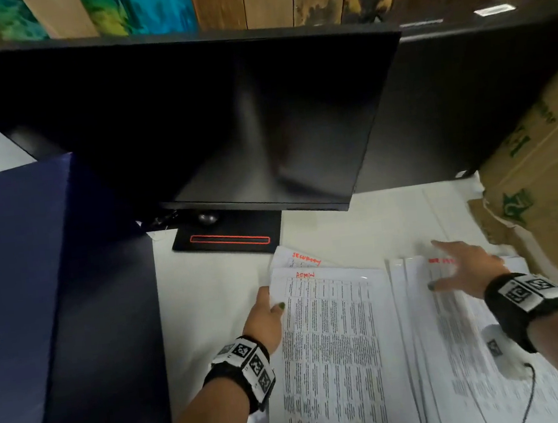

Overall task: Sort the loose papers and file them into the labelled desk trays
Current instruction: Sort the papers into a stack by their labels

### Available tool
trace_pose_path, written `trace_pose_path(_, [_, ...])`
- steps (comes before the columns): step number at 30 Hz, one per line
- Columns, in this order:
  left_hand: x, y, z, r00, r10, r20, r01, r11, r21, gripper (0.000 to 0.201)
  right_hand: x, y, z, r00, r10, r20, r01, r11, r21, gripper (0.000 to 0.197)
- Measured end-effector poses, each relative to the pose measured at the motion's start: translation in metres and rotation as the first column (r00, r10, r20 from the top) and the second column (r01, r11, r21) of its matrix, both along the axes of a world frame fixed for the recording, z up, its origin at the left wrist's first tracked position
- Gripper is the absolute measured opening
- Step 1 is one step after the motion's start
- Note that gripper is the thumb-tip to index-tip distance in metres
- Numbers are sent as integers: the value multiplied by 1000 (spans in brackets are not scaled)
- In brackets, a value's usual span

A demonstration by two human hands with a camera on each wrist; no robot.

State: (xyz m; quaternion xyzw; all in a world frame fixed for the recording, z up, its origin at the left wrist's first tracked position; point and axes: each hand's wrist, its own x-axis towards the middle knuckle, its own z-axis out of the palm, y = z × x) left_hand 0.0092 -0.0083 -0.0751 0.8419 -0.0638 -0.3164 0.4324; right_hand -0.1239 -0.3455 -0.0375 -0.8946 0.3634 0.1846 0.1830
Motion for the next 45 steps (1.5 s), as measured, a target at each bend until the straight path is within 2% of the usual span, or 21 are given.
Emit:
trace_pose_path(2, [0,0,-1,1000,12,-7,-12,1000,-6,29,-12,-5,-7,989,47,-140,-56,997,-62,95])
trace_pose_path(4, [-3,-1,-1,1000,16,-7,-16,1000,-24,31,-18,-2,-12,985,67,-156,-87,988,-125,92])
trace_pose_path(10, [-7,-2,-1,999,42,20,-41,999,-26,32,-34,11,-20,997,77,14,-73,978,-198,84])
trace_pose_path(17, [-10,-3,-5,997,61,44,-61,998,-2,33,-60,24,-26,951,208,230,-114,924,-364,49])
trace_pose_path(20, [-10,-4,-7,996,66,60,-67,998,12,31,-66,28,-25,958,227,177,-154,923,-353,44])
trace_pose_path(25, [-12,-4,-7,994,62,90,-64,998,25,28,-65,29,-20,977,184,105,-147,946,-290,52])
trace_pose_path(30, [-13,-5,-7,994,50,96,-53,998,29,30,-48,18,-18,990,133,38,-124,974,-190,93])
trace_pose_path(32, [-12,-4,-8,995,49,90,-51,998,22,30,-41,14,-19,989,145,-21,-147,977,-158,100])
trace_pose_path(35, [-12,-2,-8,996,48,77,-50,999,22,31,-33,10,-17,980,170,-100,-183,973,-142,98])
trace_pose_path(40, [-10,-2,-9,997,33,72,-35,999,30,32,-27,13,-14,970,228,-81,-240,947,-213,88])
trace_pose_path(45, [-9,-2,-9,997,32,66,-34,999,20,34,-28,18,-15,960,279,-37,-281,939,-197,70])
